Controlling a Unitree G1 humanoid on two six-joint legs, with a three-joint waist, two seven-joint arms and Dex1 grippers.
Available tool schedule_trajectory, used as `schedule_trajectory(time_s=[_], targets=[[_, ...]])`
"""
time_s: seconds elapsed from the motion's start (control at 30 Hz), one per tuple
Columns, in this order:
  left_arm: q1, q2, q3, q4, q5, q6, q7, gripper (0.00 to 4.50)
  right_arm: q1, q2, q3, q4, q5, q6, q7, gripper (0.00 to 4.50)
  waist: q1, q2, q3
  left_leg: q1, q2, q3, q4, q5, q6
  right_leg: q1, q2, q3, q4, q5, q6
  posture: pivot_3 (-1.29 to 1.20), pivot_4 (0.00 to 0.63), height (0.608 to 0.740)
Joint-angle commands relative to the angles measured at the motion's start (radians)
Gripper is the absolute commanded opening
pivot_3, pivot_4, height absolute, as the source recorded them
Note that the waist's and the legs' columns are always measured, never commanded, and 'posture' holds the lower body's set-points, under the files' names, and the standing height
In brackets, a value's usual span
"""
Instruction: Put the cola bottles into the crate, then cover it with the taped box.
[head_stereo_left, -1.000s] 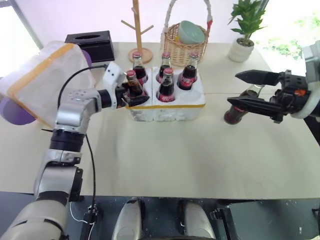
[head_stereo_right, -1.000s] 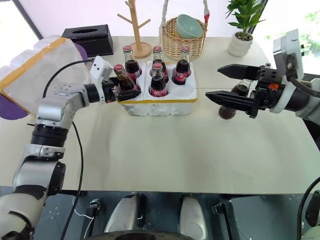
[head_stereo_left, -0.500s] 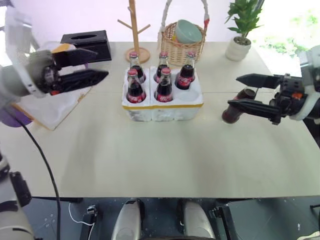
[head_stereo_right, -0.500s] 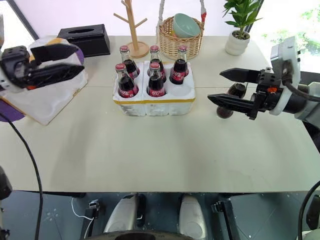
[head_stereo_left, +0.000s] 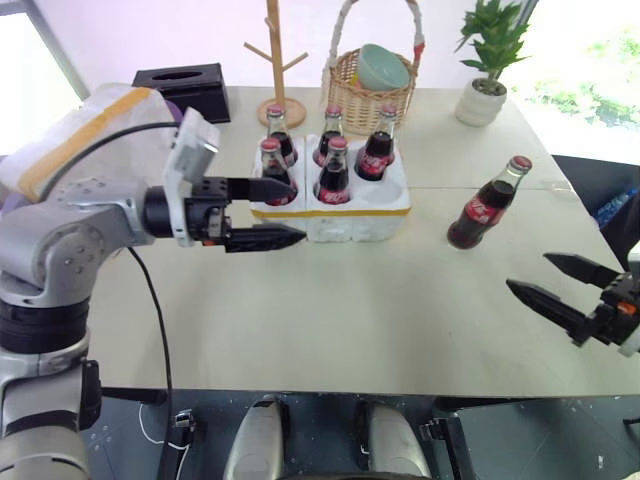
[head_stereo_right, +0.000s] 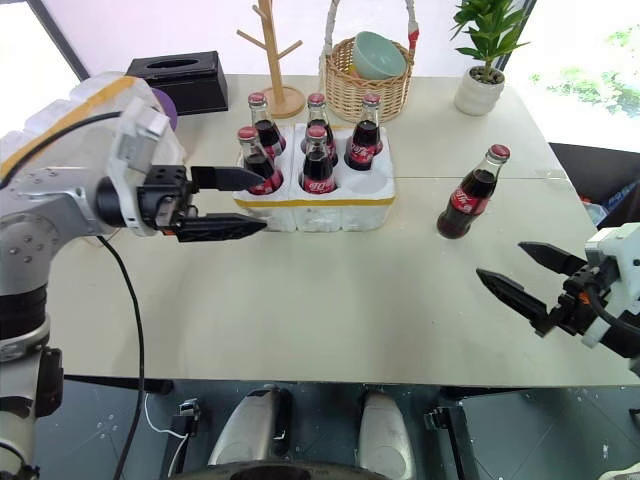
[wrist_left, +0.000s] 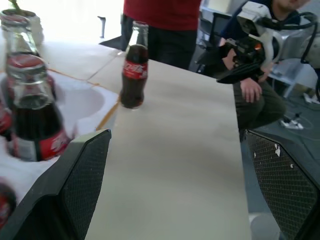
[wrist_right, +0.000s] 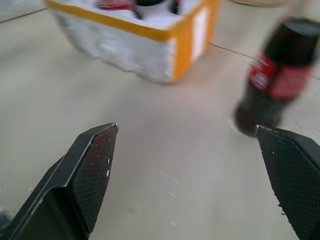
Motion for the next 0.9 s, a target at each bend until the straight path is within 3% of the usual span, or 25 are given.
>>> schedule_trajectory(time_s=[0.03,0.17,0.6,0.9], targets=[[-0.026,-0.011,-0.029,0.003,0.033,-0.051,-0.01,4.45,-0.094,0.093,0.063,0.015,-0.047,-0.073,-0.165,4.5,-0.007,0.0,0.0,0.0,0.0,0.0,0.0,0.0,0.0,0.0,0.0,0.0,0.0,0.0,0.0,0.0,0.15,0.736],[-0.037,-0.026,-0.042,0.015,0.048,-0.068,0.001,4.45,-0.181,0.182,0.143,0.098,-0.082,-0.134,-0.24,4.5,-0.008,0.001,0.0,0.001,0.0,0.0,-0.002,0.0,0.0,-0.001,0.001,0.001,0.001,0.001,0.002,0.0,0.15,0.736],[-0.038,-0.065,-0.048,0.005,0.056,-0.079,0.041,4.45,-0.464,0.194,0.401,0.524,-0.279,-0.358,-0.228,4.5,-0.009,0.002,0.0,0.0,0.0,0.0,-0.003,0.0,0.0,-0.001,0.001,0.001,0.001,0.002,0.003,0.0,0.15,0.736],[-0.054,-0.06,-0.06,0.021,0.076,-0.088,0.036,4.45,-0.718,0.212,0.458,0.912,-0.349,-0.516,-0.208,4.5,-0.012,0.002,0.0,0.0,0.0,0.0,-0.003,0.0,0.0,-0.001,0.001,0.001,0.0,0.002,0.003,0.0,0.15,0.736]])
